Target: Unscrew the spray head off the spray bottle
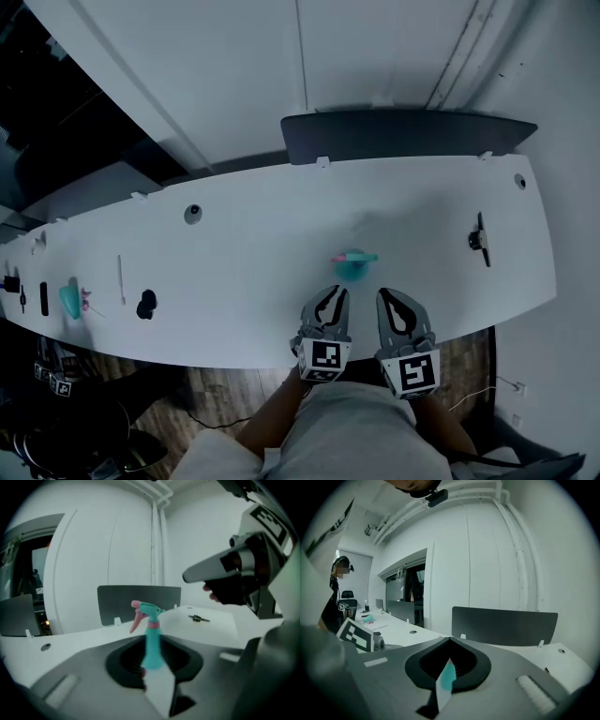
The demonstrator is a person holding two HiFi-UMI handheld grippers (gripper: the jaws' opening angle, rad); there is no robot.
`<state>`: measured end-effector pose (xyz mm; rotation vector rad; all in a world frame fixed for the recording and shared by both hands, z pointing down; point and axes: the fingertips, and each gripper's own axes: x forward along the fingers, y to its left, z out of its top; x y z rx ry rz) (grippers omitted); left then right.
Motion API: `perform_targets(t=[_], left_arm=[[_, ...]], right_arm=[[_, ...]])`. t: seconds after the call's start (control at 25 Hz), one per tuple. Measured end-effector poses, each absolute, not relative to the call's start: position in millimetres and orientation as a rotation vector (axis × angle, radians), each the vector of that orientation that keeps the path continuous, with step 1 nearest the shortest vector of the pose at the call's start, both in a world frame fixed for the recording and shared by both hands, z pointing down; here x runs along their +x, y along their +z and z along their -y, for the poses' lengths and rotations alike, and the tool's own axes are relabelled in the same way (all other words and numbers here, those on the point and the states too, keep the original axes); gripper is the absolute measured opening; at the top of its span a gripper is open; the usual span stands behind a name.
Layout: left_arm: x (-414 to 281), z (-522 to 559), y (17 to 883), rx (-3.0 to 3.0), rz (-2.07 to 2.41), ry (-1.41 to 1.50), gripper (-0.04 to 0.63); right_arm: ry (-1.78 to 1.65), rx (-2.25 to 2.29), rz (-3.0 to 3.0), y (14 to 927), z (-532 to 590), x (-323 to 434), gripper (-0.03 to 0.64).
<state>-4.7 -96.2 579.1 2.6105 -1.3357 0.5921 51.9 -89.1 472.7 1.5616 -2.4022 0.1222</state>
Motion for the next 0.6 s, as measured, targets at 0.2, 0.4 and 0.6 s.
perform_targets(t=[0.2,0.4,0.6], left_arm=[[13.0,115.4,630.0,2.529,1.218,0.731,0.367],[31.8,135.8,665.0,2.5,1.215,0.886,0.443],[42.3,156.2,688.7,2.496,1.259,1.022,0.46]], right_arm=[[0.12,1.511,2.434,475.3,104.6,60.6,0.0],[0.098,1.466,2.43,477.6,115.4,74.5,0.0],[0.087,1.42,2.414,481.7,115.9,81.7,0.0]])
